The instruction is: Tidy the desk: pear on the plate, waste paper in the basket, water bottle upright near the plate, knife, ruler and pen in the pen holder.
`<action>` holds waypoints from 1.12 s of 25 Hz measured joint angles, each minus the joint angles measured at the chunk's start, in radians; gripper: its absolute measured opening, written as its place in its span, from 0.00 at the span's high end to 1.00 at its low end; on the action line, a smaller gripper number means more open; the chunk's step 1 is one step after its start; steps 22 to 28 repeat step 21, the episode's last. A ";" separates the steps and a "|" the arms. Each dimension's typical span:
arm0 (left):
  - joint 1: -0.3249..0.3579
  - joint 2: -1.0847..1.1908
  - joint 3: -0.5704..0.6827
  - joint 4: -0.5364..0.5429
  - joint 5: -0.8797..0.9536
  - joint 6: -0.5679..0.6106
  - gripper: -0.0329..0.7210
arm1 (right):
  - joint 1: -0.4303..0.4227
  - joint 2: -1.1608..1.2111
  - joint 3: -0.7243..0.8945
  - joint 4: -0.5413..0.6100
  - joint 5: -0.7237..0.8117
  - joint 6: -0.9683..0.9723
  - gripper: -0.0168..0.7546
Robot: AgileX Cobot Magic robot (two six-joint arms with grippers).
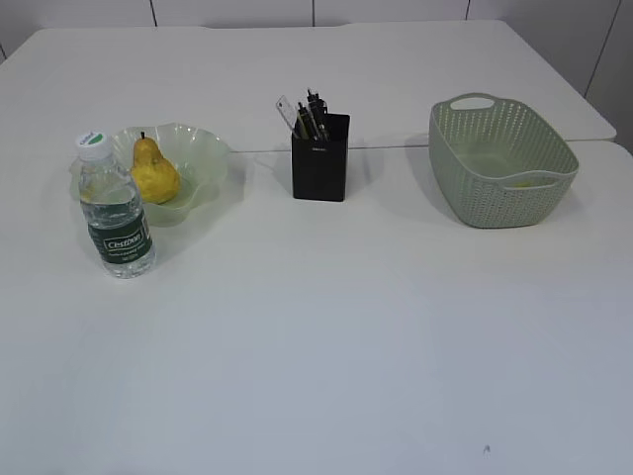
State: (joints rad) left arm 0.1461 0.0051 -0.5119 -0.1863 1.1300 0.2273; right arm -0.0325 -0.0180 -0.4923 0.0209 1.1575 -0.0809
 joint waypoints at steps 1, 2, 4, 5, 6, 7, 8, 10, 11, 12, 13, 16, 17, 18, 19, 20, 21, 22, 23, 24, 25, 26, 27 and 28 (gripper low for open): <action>0.000 0.000 0.000 0.000 0.000 0.000 0.42 | 0.000 0.000 0.000 0.000 0.000 0.000 0.55; 0.000 0.000 0.000 0.000 0.000 0.000 0.42 | 0.000 0.000 0.000 0.000 0.000 0.000 0.55; 0.000 0.000 0.000 0.000 0.000 0.000 0.42 | 0.000 0.000 0.000 0.000 0.000 0.000 0.55; 0.000 0.000 0.000 0.000 0.000 0.000 0.42 | 0.000 0.000 0.000 0.000 0.000 0.000 0.55; 0.000 0.000 0.000 0.000 0.000 0.000 0.42 | 0.000 0.000 0.000 0.000 0.000 0.000 0.55; 0.000 0.000 0.000 0.000 0.000 0.000 0.42 | 0.000 0.000 0.000 0.000 0.000 0.000 0.55; 0.000 0.000 0.000 0.000 0.000 0.000 0.42 | 0.000 0.000 0.000 0.000 0.000 0.000 0.55; 0.000 0.000 0.000 0.000 0.000 0.000 0.42 | 0.000 0.000 0.000 0.000 0.000 0.000 0.55; 0.000 0.000 0.000 0.000 0.000 0.000 0.42 | 0.000 0.000 0.000 0.000 0.000 0.000 0.55; 0.000 0.000 0.000 0.000 0.000 0.000 0.42 | 0.000 0.000 0.000 0.000 0.000 0.000 0.55; 0.000 0.000 0.000 0.000 0.000 0.000 0.42 | 0.000 0.000 0.000 0.000 0.000 0.000 0.55; 0.000 0.000 0.000 0.000 0.000 0.000 0.43 | 0.000 0.000 0.000 0.000 0.000 0.000 0.55; 0.000 0.000 0.000 0.000 0.000 0.000 0.43 | 0.000 0.000 0.000 0.000 0.000 0.000 0.55; 0.000 0.000 0.000 0.000 0.000 0.000 0.43 | 0.000 0.000 0.000 0.000 0.000 0.000 0.55; 0.000 0.000 0.000 0.000 0.000 0.000 0.43 | 0.000 0.000 0.000 0.000 0.000 0.000 0.55; 0.000 0.000 0.000 0.000 0.000 0.000 0.43 | 0.000 0.000 0.000 0.000 0.000 0.000 0.55; 0.000 0.000 0.000 0.000 0.000 0.000 0.43 | 0.000 0.000 0.000 0.000 0.000 0.000 0.55; 0.000 0.000 0.000 0.000 0.000 0.000 0.43 | 0.000 0.000 0.000 0.000 0.000 0.000 0.55; 0.000 0.000 0.000 0.000 0.000 0.000 0.43 | 0.000 0.000 0.000 0.000 0.000 0.000 0.55; 0.000 0.000 0.000 0.000 0.000 0.000 0.43 | 0.000 0.000 0.000 0.000 0.000 0.000 0.55; 0.000 0.000 0.000 0.000 0.000 0.000 0.43 | 0.000 0.000 0.000 0.000 0.000 0.000 0.55; 0.000 0.000 0.000 0.000 0.000 0.000 0.43 | 0.000 0.000 0.000 0.000 0.000 0.000 0.55; 0.000 0.000 0.000 0.000 0.000 0.000 0.43 | 0.000 0.000 0.000 0.000 0.000 0.000 0.55; 0.000 0.000 0.000 0.000 0.000 0.000 0.43 | 0.000 0.000 0.000 0.000 0.000 0.000 0.55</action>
